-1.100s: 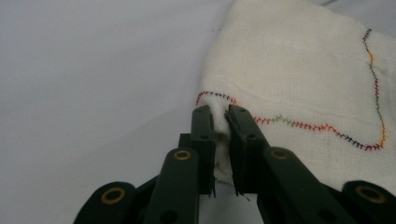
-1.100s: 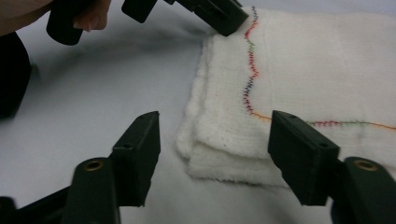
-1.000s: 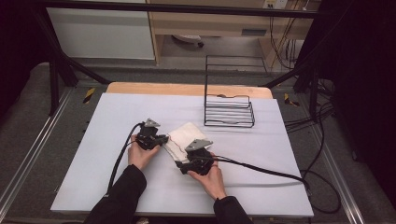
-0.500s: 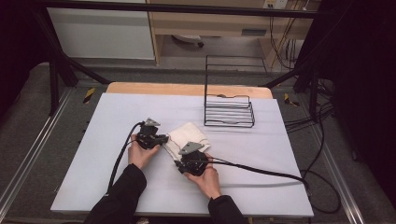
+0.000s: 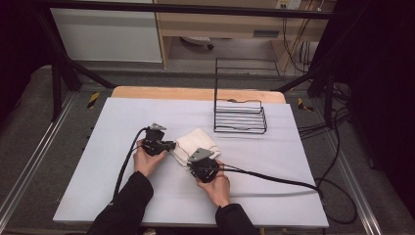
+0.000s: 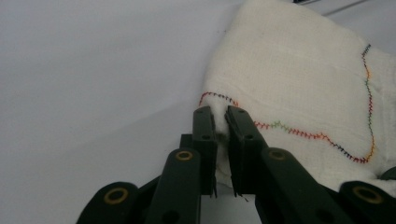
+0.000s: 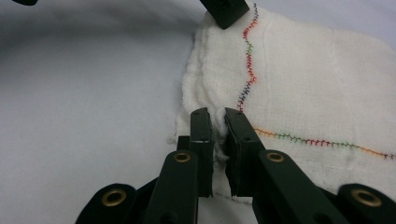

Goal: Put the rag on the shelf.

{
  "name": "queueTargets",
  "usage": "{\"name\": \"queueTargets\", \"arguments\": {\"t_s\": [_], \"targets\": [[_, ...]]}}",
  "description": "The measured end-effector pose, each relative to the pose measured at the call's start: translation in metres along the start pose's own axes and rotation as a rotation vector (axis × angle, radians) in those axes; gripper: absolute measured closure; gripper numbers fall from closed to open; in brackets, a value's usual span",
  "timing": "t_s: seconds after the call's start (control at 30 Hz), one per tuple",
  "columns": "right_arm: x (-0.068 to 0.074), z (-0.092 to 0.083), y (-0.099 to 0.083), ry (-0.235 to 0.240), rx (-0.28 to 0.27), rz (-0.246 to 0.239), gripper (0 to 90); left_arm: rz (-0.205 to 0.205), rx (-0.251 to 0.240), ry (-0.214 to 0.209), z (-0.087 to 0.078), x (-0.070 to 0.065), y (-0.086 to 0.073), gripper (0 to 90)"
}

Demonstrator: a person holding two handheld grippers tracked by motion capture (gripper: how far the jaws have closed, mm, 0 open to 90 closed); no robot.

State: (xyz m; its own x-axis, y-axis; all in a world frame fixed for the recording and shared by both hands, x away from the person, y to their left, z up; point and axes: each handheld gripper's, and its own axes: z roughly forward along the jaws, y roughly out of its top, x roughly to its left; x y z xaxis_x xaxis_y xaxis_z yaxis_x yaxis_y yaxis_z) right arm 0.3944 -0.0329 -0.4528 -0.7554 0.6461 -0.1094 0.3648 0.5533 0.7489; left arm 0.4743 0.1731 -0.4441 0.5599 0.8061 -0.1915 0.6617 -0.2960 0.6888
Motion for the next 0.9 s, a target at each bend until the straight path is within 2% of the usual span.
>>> {"name": "queueTargets", "arguments": {"t_s": [0.13,0.23,0.33,0.4,0.43,0.53,0.6,0.63,0.73,0.8,0.87,0.9], "targets": [[0.000,0.000,0.003,0.029,-0.024,0.021,82.2,0.001,-0.008,0.008,-0.001,0.001,0.001,82.1],[0.000,0.001,0.003,0.039,-0.012,0.030,83.6,-0.014,-0.015,0.001,-0.002,0.002,0.001,82.1],[-0.001,-0.001,0.006,0.051,-0.053,0.050,83.3,-0.014,-0.006,0.004,-0.001,0.002,0.001,82.1],[-0.001,0.000,0.007,0.062,-0.050,0.060,82.6,-0.018,-0.005,0.002,-0.001,0.003,0.000,82.1],[-0.001,0.005,0.005,0.064,-0.037,0.072,77.6,-0.020,-0.007,0.000,-0.001,0.003,0.000,82.0],[0.003,0.009,0.002,0.059,-0.053,0.073,71.4,-0.015,-0.006,0.007,-0.001,0.002,0.000,82.0],[0.003,0.009,0.001,0.056,-0.057,0.068,70.8,-0.017,-0.005,0.009,0.000,0.002,0.000,82.0],[0.004,0.009,0.000,0.053,-0.061,0.052,68.4,-0.015,-0.004,0.011,-0.001,0.002,0.000,82.0],[0.006,0.009,-0.001,0.064,-0.066,0.045,62.5,-0.014,-0.004,0.011,-0.001,0.002,0.000,82.0],[0.008,0.009,-0.001,0.059,-0.070,0.037,63.8,-0.018,-0.004,0.011,0.000,0.002,0.000,82.0],[0.009,0.010,-0.001,0.024,-0.065,0.002,70.2,-0.019,-0.004,0.013,-0.001,0.001,0.000,82.1],[0.009,0.010,-0.001,0.024,-0.065,0.002,70.2,-0.019,-0.004,0.013,-0.001,0.001,0.000,82.0]]}}
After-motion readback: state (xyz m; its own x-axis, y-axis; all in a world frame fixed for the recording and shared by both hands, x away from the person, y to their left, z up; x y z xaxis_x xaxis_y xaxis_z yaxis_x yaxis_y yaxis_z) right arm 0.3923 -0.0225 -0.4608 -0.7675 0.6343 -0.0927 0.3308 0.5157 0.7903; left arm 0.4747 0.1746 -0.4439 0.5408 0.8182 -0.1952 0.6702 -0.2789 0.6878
